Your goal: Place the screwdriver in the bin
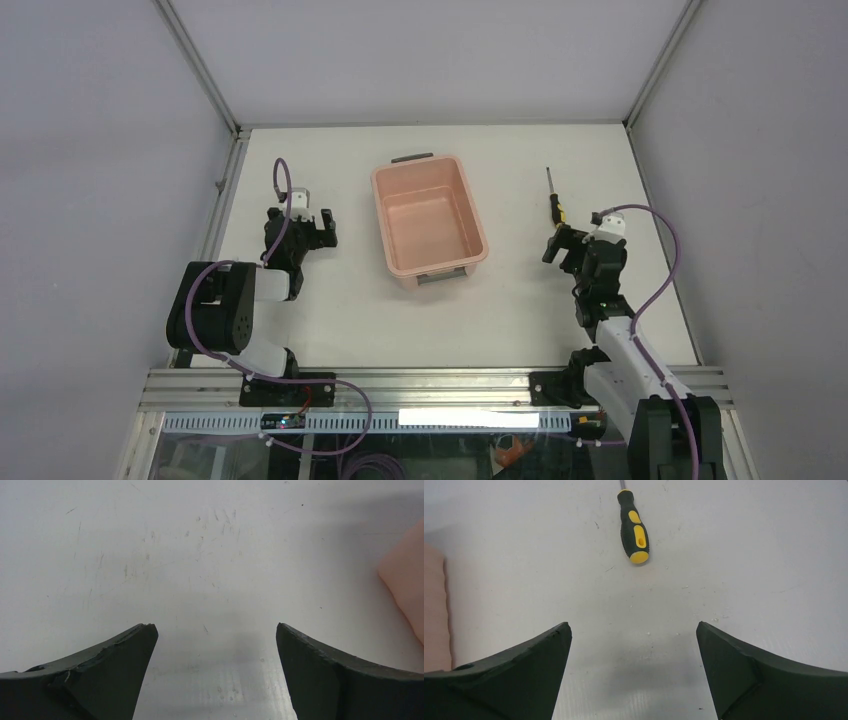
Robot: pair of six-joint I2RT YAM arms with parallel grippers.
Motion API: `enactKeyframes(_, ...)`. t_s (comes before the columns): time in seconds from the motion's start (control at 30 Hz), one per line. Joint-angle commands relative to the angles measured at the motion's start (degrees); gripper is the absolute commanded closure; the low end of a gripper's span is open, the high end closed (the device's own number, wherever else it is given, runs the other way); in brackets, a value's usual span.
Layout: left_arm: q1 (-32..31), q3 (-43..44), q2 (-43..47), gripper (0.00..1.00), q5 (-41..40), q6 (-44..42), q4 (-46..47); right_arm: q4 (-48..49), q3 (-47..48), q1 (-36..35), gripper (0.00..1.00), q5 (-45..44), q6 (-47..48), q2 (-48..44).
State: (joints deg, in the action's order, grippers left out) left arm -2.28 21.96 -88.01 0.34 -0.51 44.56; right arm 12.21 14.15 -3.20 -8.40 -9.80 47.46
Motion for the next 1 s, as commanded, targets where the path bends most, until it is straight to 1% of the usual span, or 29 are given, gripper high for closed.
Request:
enactKeyframes(0.0,-0.4,0.0,1.6,0.01,0.5,1.0,1.5,1.7,4.0,0.1,0.01,-1.7,-1.9,0.1)
enactKeyframes(0.1,-0.4,0.0,1.6,0.01,0.5,1.0,1.5,-1.7,8.7,0.1,0.01,-1.8,-3.1,1.3)
enactKeyframes(0.17,-0.4,0.0,1.6,0.01,0.6,1.0,1.5,-5.0,14.5,0.1,0.01,-1.6,-3.7,4.0)
enactKeyframes(0.2,-0.4,0.0,1.6,0.01,0.5,1.0,1.5,-7.5,16.8,0.1,0.01,-0.8,-3.6,6.2)
enactKeyframes(0.27,-0.4,0.0,1.6,0.01,0.6,1.0,1.5,-15.7,25.7,0.1,0.01,-0.8,-3.6,10.6)
enactKeyframes(0.3,-0.4,0.0,1.6,0.01,0.6,1.0,1.5,-18.0,29.9,0.1,0.01,2.8,-1.6,13.3)
enactKeyframes(0.33,-0.4,0.0,1.7,0.01,0.5,1.0,1.5,-22.6,34.0,0.2,0.01,3.1,-0.9,16.9)
enactKeyframes(0.37,-0.4,0.0,1.7,0.01,0.5,1.0,1.5,-26.1,38.4,0.1,0.01,3.1,-0.3,19.0)
enactKeyframes(0.47,-0.4,0.0,1.6,0.01,0.5,1.0,1.5,-38.5,51.7,0.4,0.01,1.4,1.2,31.3)
enactKeyframes(0.5,-0.4,0.0,1.6,0.01,0.6,1.0,1.5,-44.5,57.2,0.5,0.01,1.6,2.7,35.4)
enactKeyframes(0.57,-0.4,0.0,1.6,0.01,0.5,1.0,1.5,-50.6,64.8,0.7,0.01,0.7,3.6,43.0)
enactKeyframes(0.6,-0.4,0.0,1.7,0.01,0.6,1.0,1.5,-53.0,66.7,0.8,0.01,0.6,4.5,46.1)
enactKeyframes(0.7,-0.4,0.0,1.6,0.01,0.5,1.0,1.6,-57.2,73.7,1.2,0.01,-0.5,6.1,55.5)
enactKeyframes(0.8,-0.4,0.0,1.6,0.01,0.5,1.0,1.5,-58.0,76.4,2.2,0.01,-0.5,6.1,61.4)
enactKeyframes(0.97,-0.4,0.0,1.7,0.01,0.5,1.0,1.5,-57.5,78.4,5.2,0.01,4.7,5.4,68.6)
